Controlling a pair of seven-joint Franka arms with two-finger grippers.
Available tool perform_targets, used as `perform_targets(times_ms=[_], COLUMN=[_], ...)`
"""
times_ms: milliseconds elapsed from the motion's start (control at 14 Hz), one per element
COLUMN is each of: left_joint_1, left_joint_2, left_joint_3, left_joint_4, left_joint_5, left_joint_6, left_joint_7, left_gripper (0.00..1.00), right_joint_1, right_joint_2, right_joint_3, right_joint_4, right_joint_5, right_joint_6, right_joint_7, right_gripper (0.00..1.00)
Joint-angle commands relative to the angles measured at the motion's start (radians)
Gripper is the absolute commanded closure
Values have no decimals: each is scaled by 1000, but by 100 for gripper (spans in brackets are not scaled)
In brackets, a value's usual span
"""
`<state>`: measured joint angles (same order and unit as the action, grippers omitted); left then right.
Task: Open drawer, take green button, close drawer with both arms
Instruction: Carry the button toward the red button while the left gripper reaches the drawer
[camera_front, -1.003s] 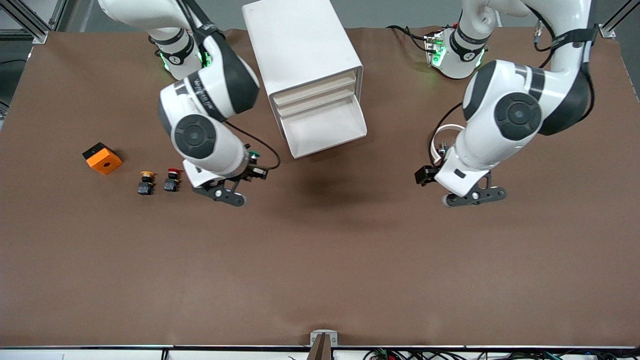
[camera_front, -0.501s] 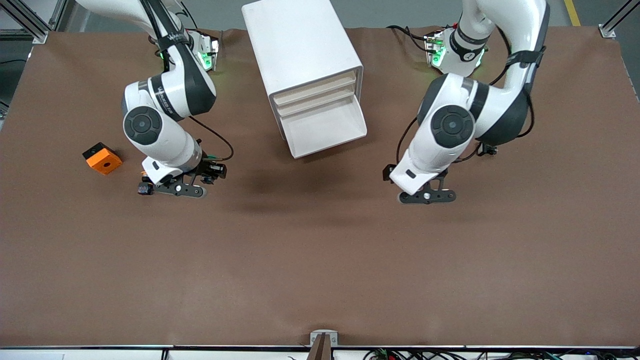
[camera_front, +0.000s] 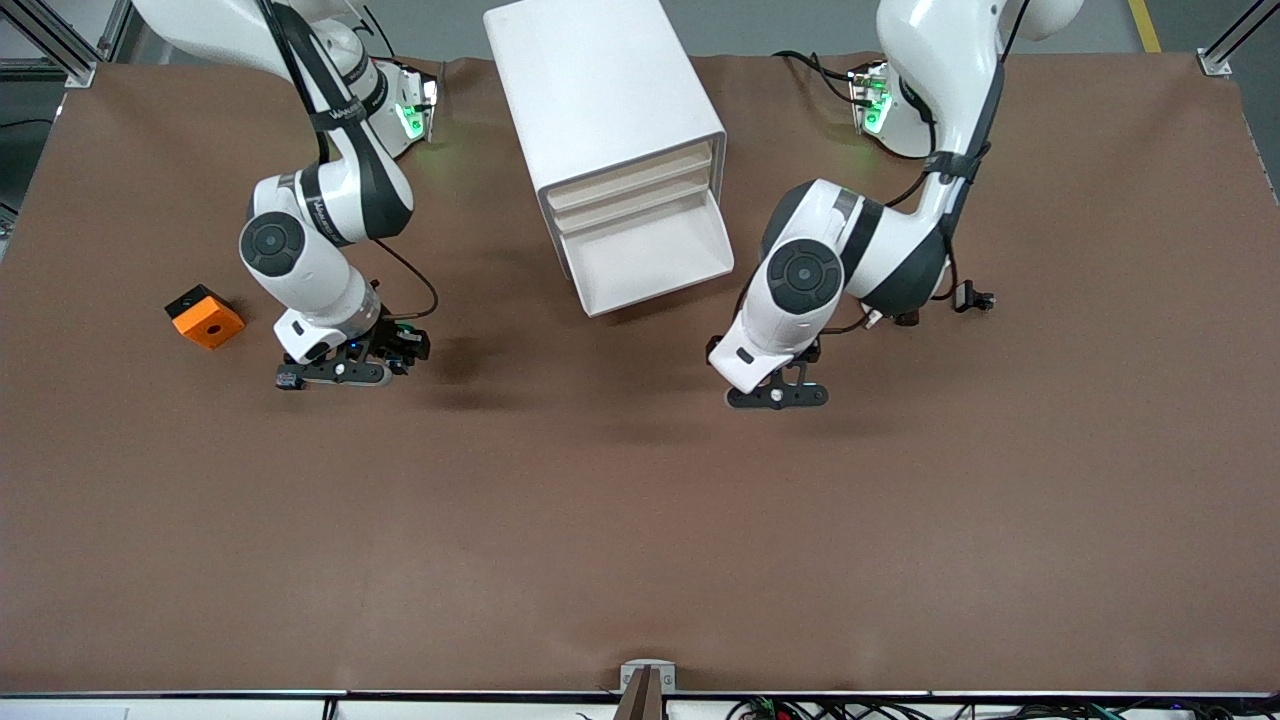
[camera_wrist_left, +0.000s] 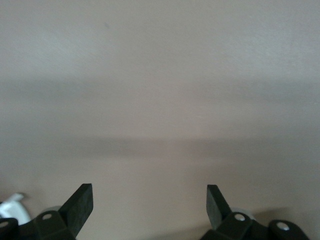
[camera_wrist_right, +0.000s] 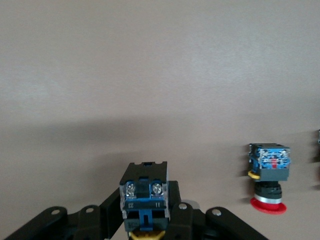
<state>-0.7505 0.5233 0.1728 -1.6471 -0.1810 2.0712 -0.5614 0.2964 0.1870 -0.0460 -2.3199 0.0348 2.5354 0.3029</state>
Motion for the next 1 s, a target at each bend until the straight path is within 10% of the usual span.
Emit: perform_targets(times_ms=[0,931], left_joint_1=[-36,-53], left_joint_2=[46,138], left_joint_3=[-6,-110], left_joint_4=[15,15], left_joint_5=[-32,-170], left_joint_6=[26,-22], left_joint_7=[-115,-253], left_gripper=[0,0], right_joint_1=[-28,-86], right_joint_2=[-24,147], right_joint_3=[17,23], right_joint_4=[-42,-33], right_joint_5=[-10,-3], right_joint_6=[29,131], right_joint_7=[-18,-119], right_gripper=[100,100])
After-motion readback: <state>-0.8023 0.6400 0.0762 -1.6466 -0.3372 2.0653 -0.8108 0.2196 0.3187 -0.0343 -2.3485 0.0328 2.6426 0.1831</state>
